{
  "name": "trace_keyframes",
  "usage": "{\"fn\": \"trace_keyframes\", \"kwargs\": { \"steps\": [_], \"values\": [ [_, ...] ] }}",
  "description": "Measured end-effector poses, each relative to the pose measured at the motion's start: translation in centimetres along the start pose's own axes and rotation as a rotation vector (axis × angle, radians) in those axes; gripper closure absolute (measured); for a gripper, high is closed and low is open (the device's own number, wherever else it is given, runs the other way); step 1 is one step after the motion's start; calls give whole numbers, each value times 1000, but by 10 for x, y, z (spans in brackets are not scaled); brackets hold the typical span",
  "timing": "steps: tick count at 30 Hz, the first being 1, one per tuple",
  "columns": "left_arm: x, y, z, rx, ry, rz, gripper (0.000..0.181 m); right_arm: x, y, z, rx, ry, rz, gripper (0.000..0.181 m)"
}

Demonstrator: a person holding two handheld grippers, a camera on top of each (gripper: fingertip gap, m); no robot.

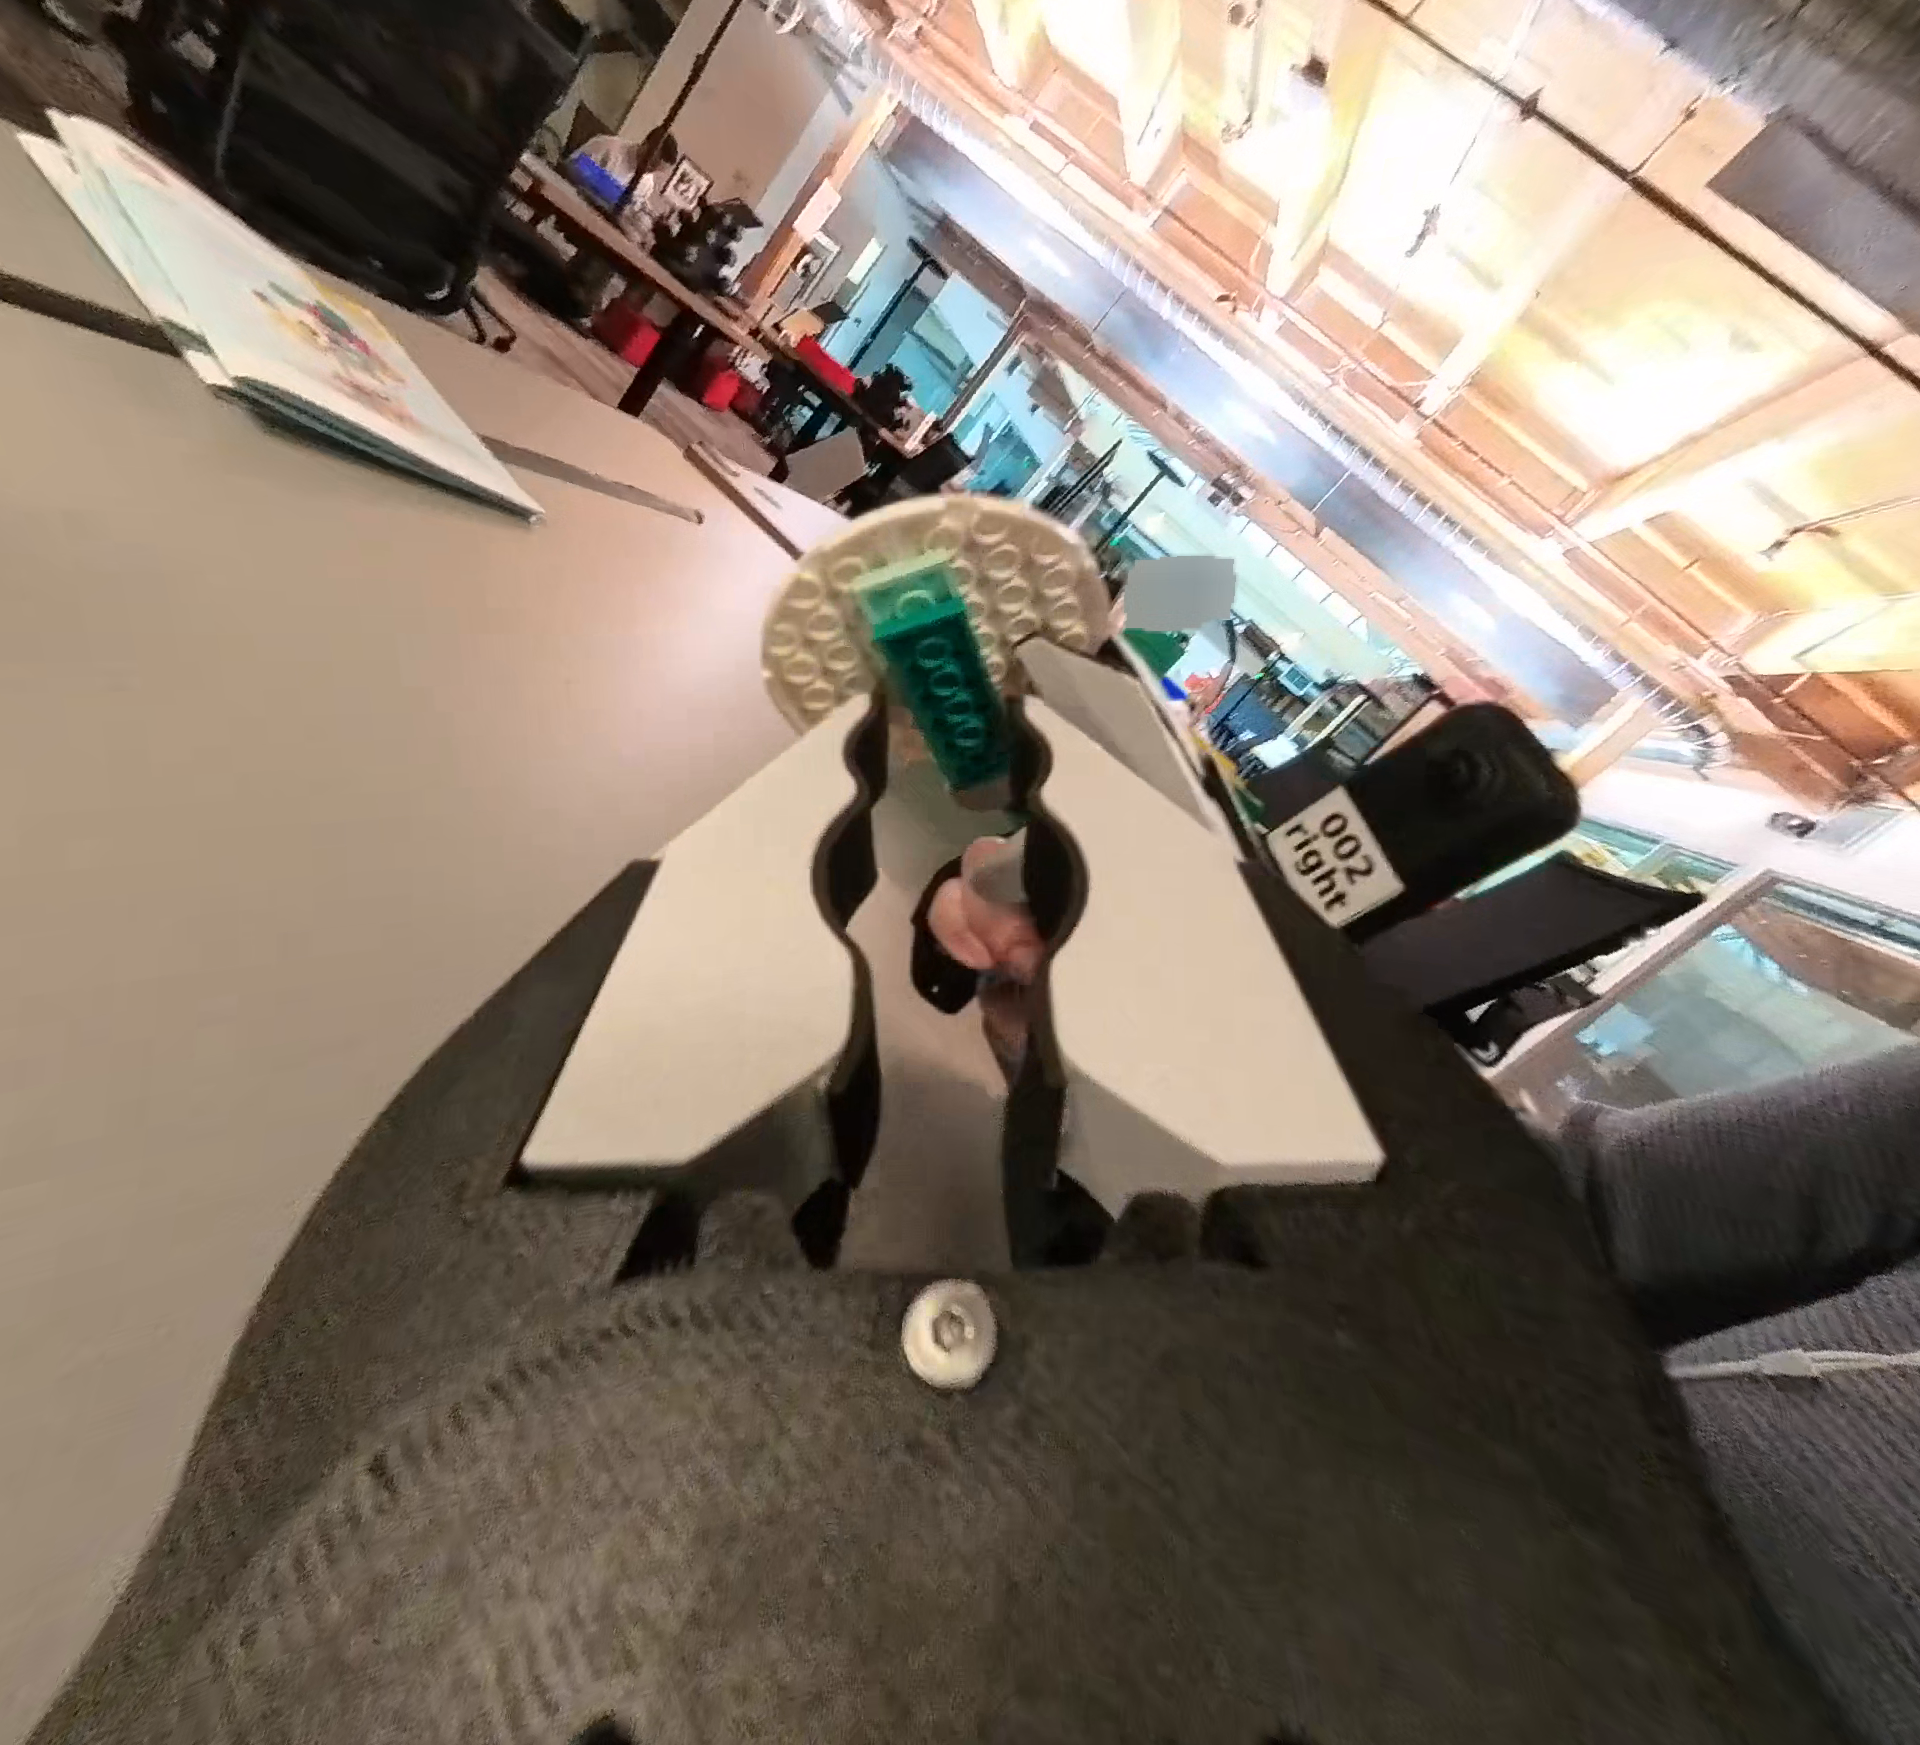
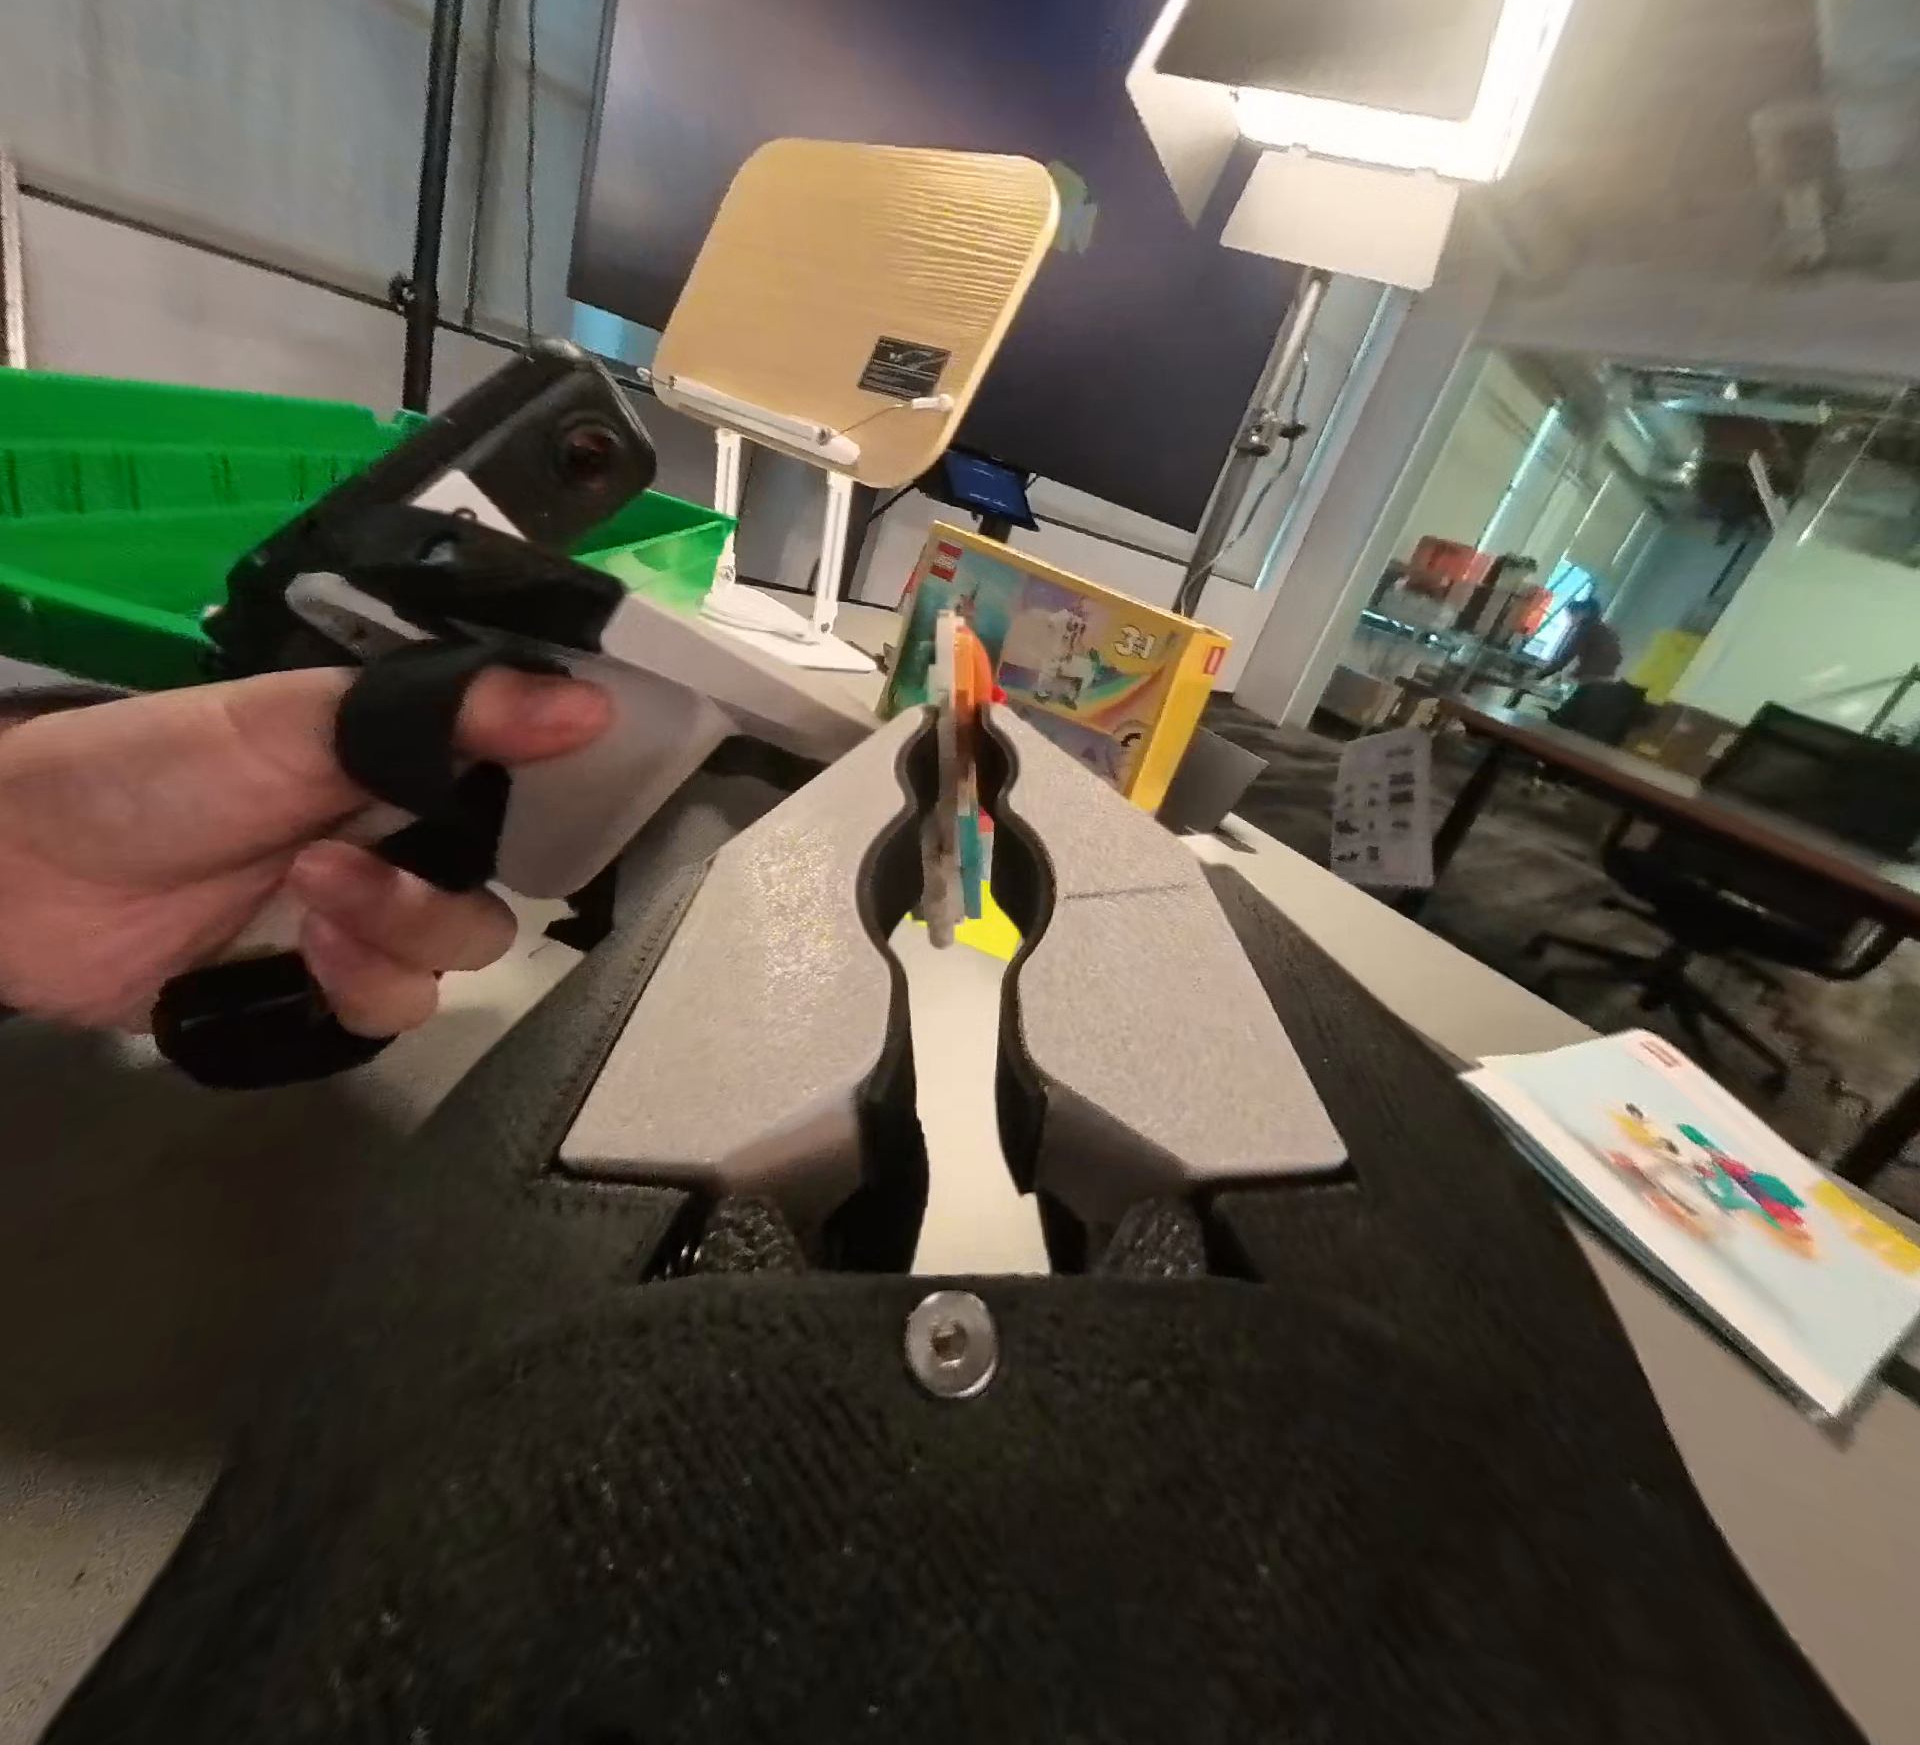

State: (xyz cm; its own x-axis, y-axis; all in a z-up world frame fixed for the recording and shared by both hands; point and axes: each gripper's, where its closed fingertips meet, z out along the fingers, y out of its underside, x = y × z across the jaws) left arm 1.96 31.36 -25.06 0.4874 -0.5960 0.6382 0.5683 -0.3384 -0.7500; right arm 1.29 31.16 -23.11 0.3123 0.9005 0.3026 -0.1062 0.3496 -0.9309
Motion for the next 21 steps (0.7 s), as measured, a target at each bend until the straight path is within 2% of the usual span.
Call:
{"fn": "trace_keyframes", "kwargs": {
  "steps": [7, 12, 16, 19, 20, 21],
  "values": [
    [2, -4, -3, 79, 129, -176, 166, -10, -2, -1, 8, -70, -30, 177],
    [3, -5, -4, 114, 157, -173, 166, -12, -2, -2, 8, -108, -3, 175],
    [-2, -1, -1, 70, 108, -152, 167, -10, 4, -5, -43, -116, -9, 175],
    [-12, 6, 1, -11, 17, -48, 167, -3, 9, -7, -114, -124, 14, 157],
    [-15, 9, 1, -43, -8, -6, 167, -4, 13, -7, -151, -157, 47, 165],
    [-18, 12, 2, -76, -40, 36, 167, -6, 20, -7, -201, -191, 84, 165]
  ]
}}
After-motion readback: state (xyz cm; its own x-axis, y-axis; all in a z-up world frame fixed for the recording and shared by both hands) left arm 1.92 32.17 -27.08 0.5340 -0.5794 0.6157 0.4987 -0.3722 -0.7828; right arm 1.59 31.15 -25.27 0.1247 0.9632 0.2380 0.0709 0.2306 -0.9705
